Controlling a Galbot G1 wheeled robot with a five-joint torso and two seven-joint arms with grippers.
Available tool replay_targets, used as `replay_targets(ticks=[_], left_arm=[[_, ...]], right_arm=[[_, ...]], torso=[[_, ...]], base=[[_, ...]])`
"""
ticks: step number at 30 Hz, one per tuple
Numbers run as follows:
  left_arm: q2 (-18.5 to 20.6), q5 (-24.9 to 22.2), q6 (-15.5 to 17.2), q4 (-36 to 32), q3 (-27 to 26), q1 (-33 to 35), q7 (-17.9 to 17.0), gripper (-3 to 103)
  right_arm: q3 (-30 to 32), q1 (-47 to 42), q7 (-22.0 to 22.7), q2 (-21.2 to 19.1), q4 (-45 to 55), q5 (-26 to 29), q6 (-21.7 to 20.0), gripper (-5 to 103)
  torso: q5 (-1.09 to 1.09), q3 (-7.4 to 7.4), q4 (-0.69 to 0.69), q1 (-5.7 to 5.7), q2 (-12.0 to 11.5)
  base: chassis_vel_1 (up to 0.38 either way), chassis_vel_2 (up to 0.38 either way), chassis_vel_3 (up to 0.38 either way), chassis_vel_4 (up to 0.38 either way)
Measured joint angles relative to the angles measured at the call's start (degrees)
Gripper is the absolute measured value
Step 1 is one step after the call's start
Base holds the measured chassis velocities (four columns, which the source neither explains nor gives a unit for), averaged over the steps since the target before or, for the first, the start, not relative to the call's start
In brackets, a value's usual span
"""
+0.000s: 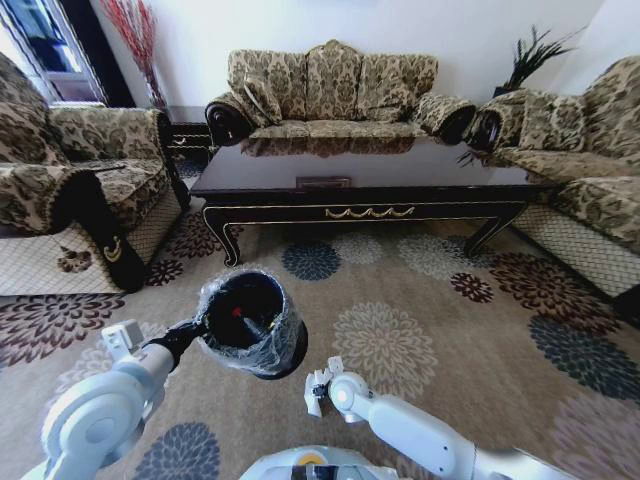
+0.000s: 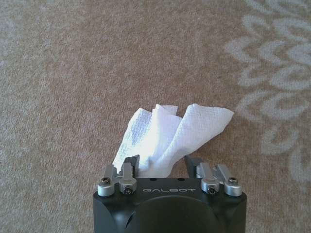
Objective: Move to the front of the table and pick up the trash from the floor, then place it into the trash bin.
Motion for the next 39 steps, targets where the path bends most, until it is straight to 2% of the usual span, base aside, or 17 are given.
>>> replay_targets(ticks=[1, 4, 5, 8, 9, 11, 12, 14, 20, 24, 27, 30, 34, 35, 37, 39], left_arm=[[0.0, 0.0, 0.0, 0.0, 0.0, 0.0, 0.0, 4], [-0.07, 0.02, -0.05, 0.01, 0.13, -0.07, 0.06, 4], [-0.07, 0.02, -0.05, 0.01, 0.13, -0.07, 0.06, 4], [-0.19, 0.13, -0.05, 0.04, 0.28, -0.11, 0.09, 4], [-0.19, 0.13, -0.05, 0.04, 0.28, -0.11, 0.09, 4], [-0.2, 0.23, -0.06, 0.05, 0.33, -0.13, 0.12, 4], [-0.2, 0.25, -0.06, 0.07, 0.34, -0.15, 0.14, 4], [-0.16, 0.32, -0.09, 0.16, 0.35, -0.18, 0.16, 4], [-0.06, 0.51, -0.11, 0.41, 0.46, -0.24, 0.3, 4], [-0.19, 1.31, -0.21, 0.96, 0.89, -0.23, 0.56, 4], [-0.71, 2.55, -0.29, 1.6, 1.65, -0.07, 0.99, 4], [-0.81, 2.82, -0.37, 1.88, 1.81, 0.0, 1.09, 4], [-0.96, 3.48, -0.51, 2.9, 2.03, 0.38, 1.11, 4], [-0.96, 3.48, -0.51, 2.9, 2.03, 0.38, 1.11, 4], [-1.03, 3.67, -0.52, 3.36, 2.11, 0.45, 1.11, 4], [-1.09, 3.83, -0.53, 3.75, 2.24, 0.49, 1.11, 4]], right_arm=[[0.0, 0.0, 0.0, 0.0, 0.0, 0.0, 0.0, 56], [0.39, -0.26, -0.33, -1.11, 0.99, -0.42, 0.36, 39], [0.39, -0.26, -0.33, -1.11, 0.99, -0.42, 0.36, 39], [1.17, -0.59, -0.5, -2.17, 2.11, -0.68, 0.73, 22], [1.17, -0.59, -0.5, -2.17, 2.11, -0.68, 0.73, 22], [2.04, -0.91, -0.53, -3.07, 3.57, -0.73, 0.89, 12], [2.53, -1.09, -0.53, -3.55, 4.39, -0.71, 0.93, 12], [3.55, -1.39, -0.54, -4.8, 6.13, -0.68, 1.05, 3], [6.86, -2.29, -0.86, -8.14, 10.37, -0.28, 1.19, 0], [11.15, -3.75, -1.3, -10.96, 13.72, 0.59, 1.19, 0], [17.65, -4.84, -2.54, -14.09, 18.45, 1.36, 1.24, 0], [20.0, -4.33, -4.02, -15.48, 20.28, 1.04, 1.42, 0], [23.17, -1.51, -8.74, -18.22, 22.81, -2.14, 3.21, 0], [23.17, -1.51, -8.74, -18.22, 22.81, -2.14, 3.21, 0], [24.28, 0.49, -13.04, -19.9, 23.65, -4.83, 5.7, 0], [24.69, 2.5, -19.07, -21.52, 23.98, -8.66, 10.7, 0]], torso=[[0.0, 0.0, 0.0, 0.0, 0.0], [0.0, 0.0, 0.0, 0.0, 0.0], [0.0, 0.0, 0.0, 0.0, 0.0], [0.0, 0.0, 0.0, 0.0, 0.0], [0.0, 0.0, 0.0, 0.0, 0.0], [0.01, 0.0, 0.0, 0.0, 0.0], [0.01, 0.0, 0.0, 0.0, 0.0], [0.01, 0.0, 0.0, 0.0, 0.0], [0.01, 0.0, 0.0, 0.0, 0.0], [0.01, 0.0, -0.01, 0.0, 0.0], [0.01, 0.0, 0.0, 0.0, 0.0], [0.01, 0.0, -0.01, 0.0, 0.0], [0.0, 0.0, 0.0, 0.0, 0.0], [0.0, 0.0, 0.0, 0.0, 0.0], [0.0, 0.0, 0.01, 0.0, 0.0], [0.0, 0.0, 0.0, 0.0, 0.0]], base=[[0.0, 0.0, 0.0, 0.0], [0.0, 0.0, 0.0, 0.0], [0.0, 0.0, 0.0, 0.0], [0.0, 0.0, 0.0, 0.0], [0.0, 0.0, 0.0, 0.0], [0.0, 0.0, 0.0, 0.0], [0.0, 0.0, 0.0, 0.0], [0.0, 0.0, 0.0, 0.0], [0.0, 0.0, 0.0, 0.0], [0.0, 0.0, 0.0, 0.0], [0.0, 0.0, 0.0, 0.0], [0.0, 0.0, 0.0, 0.0], [0.0, 0.0, 0.0, 0.0], [0.0, 0.0, 0.0, 0.0], [0.0, 0.0, 0.0, 0.0], [0.0, 0.0, 0.0, 0.0]])
